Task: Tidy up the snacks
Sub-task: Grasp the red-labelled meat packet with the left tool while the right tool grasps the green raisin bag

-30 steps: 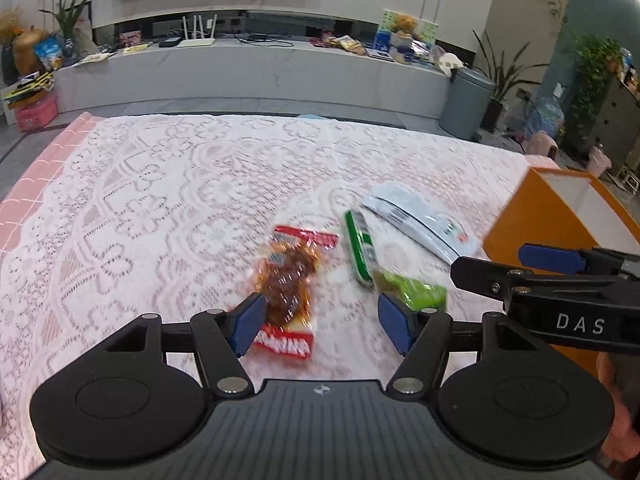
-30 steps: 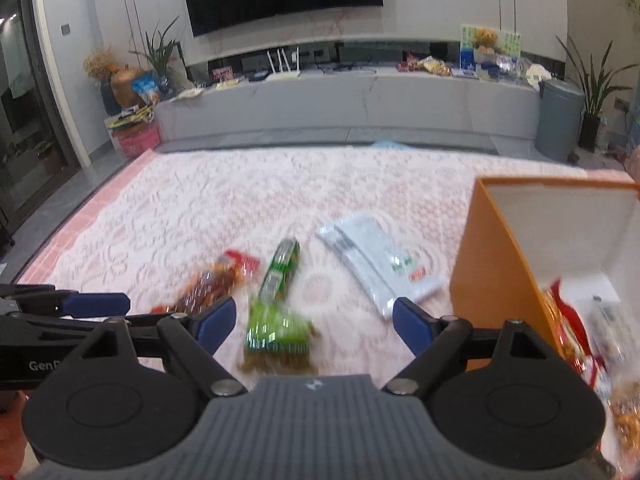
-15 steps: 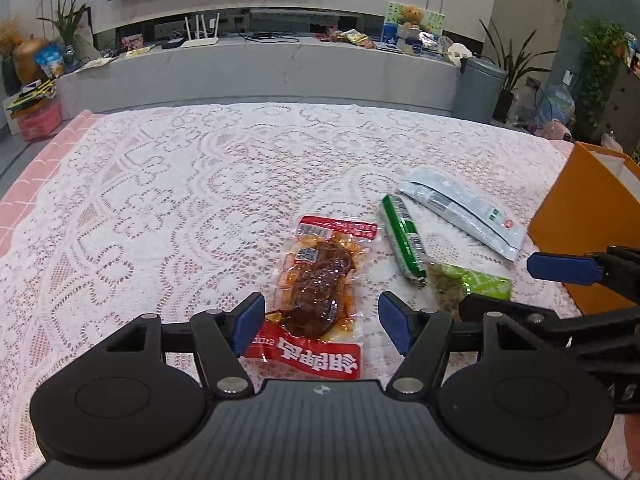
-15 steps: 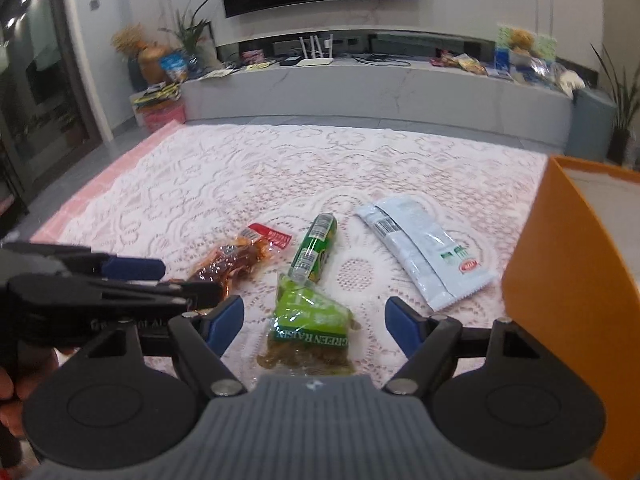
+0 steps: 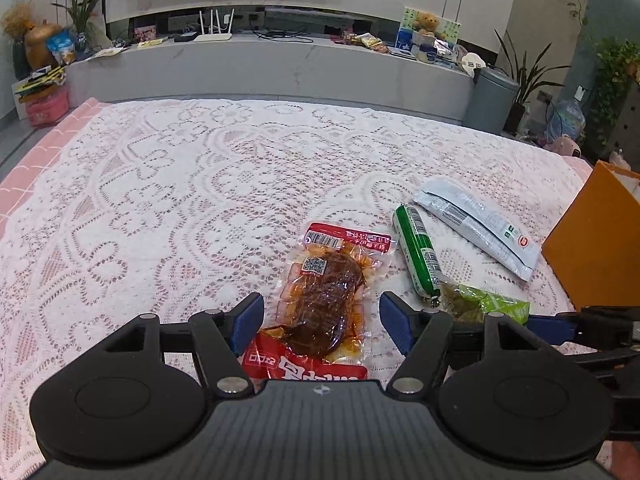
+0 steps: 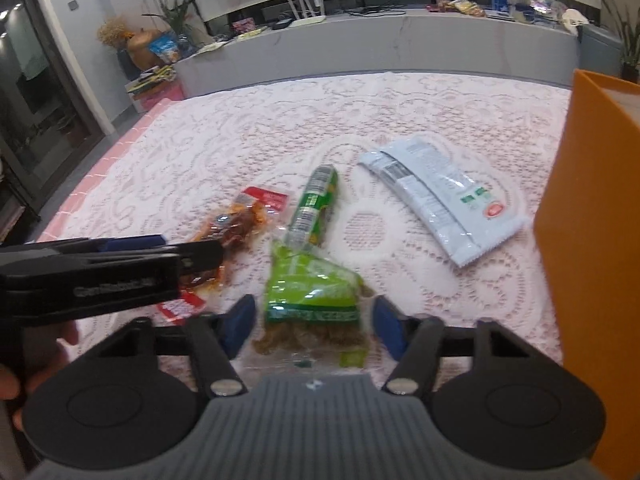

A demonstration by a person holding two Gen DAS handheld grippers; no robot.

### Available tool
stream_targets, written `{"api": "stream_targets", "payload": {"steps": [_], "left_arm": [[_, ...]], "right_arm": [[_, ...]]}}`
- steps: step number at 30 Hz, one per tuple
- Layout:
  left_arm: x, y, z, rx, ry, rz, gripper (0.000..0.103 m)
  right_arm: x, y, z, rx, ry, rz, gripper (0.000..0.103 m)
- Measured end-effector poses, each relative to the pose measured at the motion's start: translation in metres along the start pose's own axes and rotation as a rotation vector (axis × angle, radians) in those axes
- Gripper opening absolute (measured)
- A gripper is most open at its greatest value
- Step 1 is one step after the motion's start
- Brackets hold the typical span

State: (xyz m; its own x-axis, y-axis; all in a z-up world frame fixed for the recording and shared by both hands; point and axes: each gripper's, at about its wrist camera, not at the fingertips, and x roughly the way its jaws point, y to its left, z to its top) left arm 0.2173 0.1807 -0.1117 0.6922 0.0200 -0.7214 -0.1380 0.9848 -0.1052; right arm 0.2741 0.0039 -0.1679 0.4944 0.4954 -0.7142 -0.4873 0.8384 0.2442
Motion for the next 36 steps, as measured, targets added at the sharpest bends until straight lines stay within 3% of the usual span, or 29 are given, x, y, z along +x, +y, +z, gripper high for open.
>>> {"api": "stream_targets", "payload": {"steps": [9, 13, 27, 36], "left_arm": [[0.007, -0.005, 0.0, 0.011, -0.018, -0.001, 0.084], [0.018, -0.013, -0.003, 0.075, -0.005, 0.04, 0.084], [0.027, -0.014, -0.007, 0.125, -0.018, 0.031, 0.091], [0.025, -0.007, -0.008, 0.093, -0.031, 0.08, 0.092]], "right_arm": [[-0.02, 0.007, -0.003, -0.032, -0.057, -0.11, 0.047], [-0.015, 0.009, -0.006, -0.053, -0.034, -0.135, 0.047], [-0.011, 0.006, -0.009, -0.044, -0.029, -0.142, 0.048], [-0.01, 0.006, -0.009, -0.041, -0.03, -0.143, 0.048]]}}
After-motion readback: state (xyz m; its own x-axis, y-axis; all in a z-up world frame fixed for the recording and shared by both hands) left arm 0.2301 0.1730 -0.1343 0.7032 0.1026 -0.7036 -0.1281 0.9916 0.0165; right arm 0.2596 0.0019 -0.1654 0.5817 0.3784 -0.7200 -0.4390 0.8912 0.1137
